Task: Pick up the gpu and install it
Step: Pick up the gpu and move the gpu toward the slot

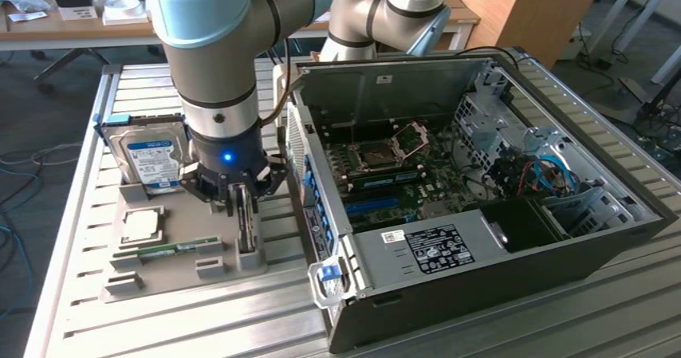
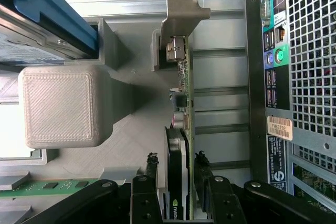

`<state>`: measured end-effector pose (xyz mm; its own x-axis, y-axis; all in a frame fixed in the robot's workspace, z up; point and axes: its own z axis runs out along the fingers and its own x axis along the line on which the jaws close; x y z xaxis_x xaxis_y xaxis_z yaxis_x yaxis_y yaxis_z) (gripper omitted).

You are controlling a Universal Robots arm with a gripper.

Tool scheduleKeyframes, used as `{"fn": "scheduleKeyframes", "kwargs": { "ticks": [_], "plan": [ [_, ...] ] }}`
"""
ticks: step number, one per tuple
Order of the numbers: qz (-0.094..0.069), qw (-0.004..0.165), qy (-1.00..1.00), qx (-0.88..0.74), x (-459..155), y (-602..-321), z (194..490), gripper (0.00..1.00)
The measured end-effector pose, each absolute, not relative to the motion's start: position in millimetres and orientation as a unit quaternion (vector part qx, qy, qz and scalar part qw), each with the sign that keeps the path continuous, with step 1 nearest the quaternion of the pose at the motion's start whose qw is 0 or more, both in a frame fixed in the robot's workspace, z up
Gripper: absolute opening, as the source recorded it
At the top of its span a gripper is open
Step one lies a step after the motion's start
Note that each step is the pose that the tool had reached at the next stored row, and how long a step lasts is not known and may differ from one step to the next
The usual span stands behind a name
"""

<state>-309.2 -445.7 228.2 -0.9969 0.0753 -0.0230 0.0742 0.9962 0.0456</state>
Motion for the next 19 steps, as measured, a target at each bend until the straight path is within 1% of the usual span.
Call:
{"fn": "scheduleKeyframes", "kwargs": {
  "ticks": [4,6,7,10,11,12,19],
  "plan": [
    [0.022,0.012,0.999,0.037,-309.2,-445.7,228.2,0.42],
    [0.022,0.012,0.999,0.037,-309.2,-445.7,228.2,0.40],
    [0.022,0.012,0.999,0.037,-309.2,-445.7,228.2,0.33],
    [0.022,0.012,0.999,0.037,-309.2,-445.7,228.2,0.33],
    [0.022,0.012,0.999,0.037,-309.2,-445.7,228.2,0.32],
    [0.022,0.012,0.999,0.037,-309.3,-445.7,228.2,0.27],
    [0.022,0.012,0.999,0.037,-309.2,-445.7,228.2,0.27]
  ]
}}
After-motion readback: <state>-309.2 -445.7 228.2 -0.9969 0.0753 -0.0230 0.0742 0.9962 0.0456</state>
